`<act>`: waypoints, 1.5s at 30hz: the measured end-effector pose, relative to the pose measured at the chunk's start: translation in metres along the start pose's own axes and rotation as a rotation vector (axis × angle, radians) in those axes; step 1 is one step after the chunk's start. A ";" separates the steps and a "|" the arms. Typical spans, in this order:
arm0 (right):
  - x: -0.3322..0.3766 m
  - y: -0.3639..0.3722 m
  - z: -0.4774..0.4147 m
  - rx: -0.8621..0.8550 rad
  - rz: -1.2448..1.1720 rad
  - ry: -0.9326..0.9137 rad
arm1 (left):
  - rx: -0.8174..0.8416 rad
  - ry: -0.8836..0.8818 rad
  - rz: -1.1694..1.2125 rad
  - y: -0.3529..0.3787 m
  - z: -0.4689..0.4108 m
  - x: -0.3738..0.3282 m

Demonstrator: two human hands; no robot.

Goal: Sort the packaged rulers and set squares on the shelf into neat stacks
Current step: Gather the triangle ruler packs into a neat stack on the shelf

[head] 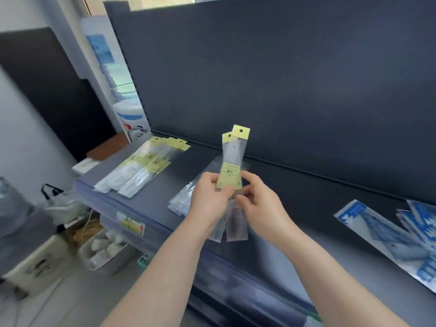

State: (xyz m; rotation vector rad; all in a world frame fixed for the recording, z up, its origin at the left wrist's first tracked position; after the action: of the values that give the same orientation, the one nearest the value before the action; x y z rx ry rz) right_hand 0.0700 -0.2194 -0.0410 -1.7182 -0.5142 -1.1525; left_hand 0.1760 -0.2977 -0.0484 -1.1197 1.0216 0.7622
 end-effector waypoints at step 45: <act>-0.071 -0.131 0.133 -0.632 0.826 0.507 | 0.827 1.150 -0.725 0.191 0.068 -0.059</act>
State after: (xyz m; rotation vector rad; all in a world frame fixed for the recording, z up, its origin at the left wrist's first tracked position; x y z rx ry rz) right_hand -0.0007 -0.0328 -0.0511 -1.7569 0.8884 -1.0964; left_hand 0.0014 -0.1782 -0.0534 -1.0107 1.4875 -0.9637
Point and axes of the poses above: each hand's wrist, its own z-axis away from the middle knuckle, its own y-axis out of the palm, x = y × z, the point moved 7 cm from there along -z, towards the middle knuckle, and after that the axes turned 4 degrees about -x, right-handed, at the moved point
